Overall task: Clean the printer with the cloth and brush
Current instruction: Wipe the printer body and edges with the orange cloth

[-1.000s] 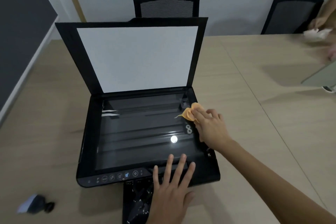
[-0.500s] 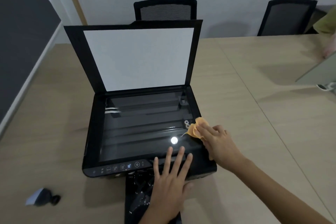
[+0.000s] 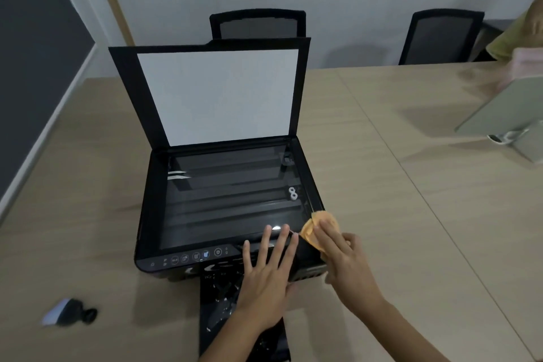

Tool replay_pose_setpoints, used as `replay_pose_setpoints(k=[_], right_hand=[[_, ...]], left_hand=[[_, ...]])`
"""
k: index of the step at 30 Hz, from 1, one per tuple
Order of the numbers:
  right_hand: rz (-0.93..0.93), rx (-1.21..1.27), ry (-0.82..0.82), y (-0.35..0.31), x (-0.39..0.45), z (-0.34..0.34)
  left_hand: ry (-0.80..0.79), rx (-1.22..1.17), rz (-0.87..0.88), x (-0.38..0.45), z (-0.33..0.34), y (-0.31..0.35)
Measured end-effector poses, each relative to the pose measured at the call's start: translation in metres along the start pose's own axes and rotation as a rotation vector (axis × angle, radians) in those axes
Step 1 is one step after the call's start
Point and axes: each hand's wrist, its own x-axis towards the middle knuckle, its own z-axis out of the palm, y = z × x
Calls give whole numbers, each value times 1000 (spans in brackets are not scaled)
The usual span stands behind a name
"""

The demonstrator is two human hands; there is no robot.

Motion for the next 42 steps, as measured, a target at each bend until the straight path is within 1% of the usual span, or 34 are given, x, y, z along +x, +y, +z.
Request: replay_pose_setpoints(k=[1,2,3,6,7,10,12,14,16,17,20,23,24,26,28,30,32,34,35,36,37,39,40,41,42], right_hand=[[-53,-36,10,4,-4,-3],[-56,-50,-3,7,-6,-5],[-14,-25,-10,8,-3,-3],[194,75,32,-2,4,19],[200,66,27,-5,-2,24],[92,15,-19,3,-22,20],[82,-1,-64,13,-23,14],[87,-17,-74,16,-6,14],[118,-37,-79,16,30,15],[133,-44,-106,17,51,15],[151,-64,-262,28,114,12],[97,-118,-381,30,121,6],[75,-108,-367,30,108,2],[72,-47,-273,28,65,-7],[143,-23,-209,18,17,-7],[228,-9,-122,6,-17,7],[226,17,-100,-12,-33,18],[158,59,-109,-24,-38,15],[183,127,-125,-29,-38,8],[276,226,-108,-33,-37,-2],[419,377,-89,-39,-35,-15],[683,785,-94,-51,-29,-38],[763,919,-71,-60,-24,-47],[778,991,-67,-70,-19,-54],[752,1040,-95,-83,-14,-59]], left_hand=[[-1,-9,-4,0,-2,0],[3,-15,1,0,-4,0],[7,-23,12,1,-6,1],[0,-41,8,0,-13,4],[-5,-46,3,-1,-14,5],[-7,-47,-9,-3,-16,6],[-14,-38,-14,-2,-17,6],[-13,-33,-10,-1,-17,7],[-12,-32,-13,-1,-17,7],[-16,-29,-16,0,-17,6],[-45,6,-21,0,-19,5],[-67,14,-29,-3,-19,8],[-66,9,-32,-3,-19,8],[-61,11,-29,-2,-21,7],[-59,1,-25,-1,-21,7],[-56,-24,-26,-2,-21,7],[-73,-41,-27,-1,-20,6],[-91,-60,-17,-1,-22,5],[-108,-95,-8,-1,-26,4],[-115,-176,-3,-3,-32,3],[-85,-322,-8,-5,-37,1],[81,-773,-107,-16,-51,6],[161,-1014,-198,-25,-59,11],[182,-1253,-288,-36,-69,18],[147,-1498,-349,-47,-76,24]])
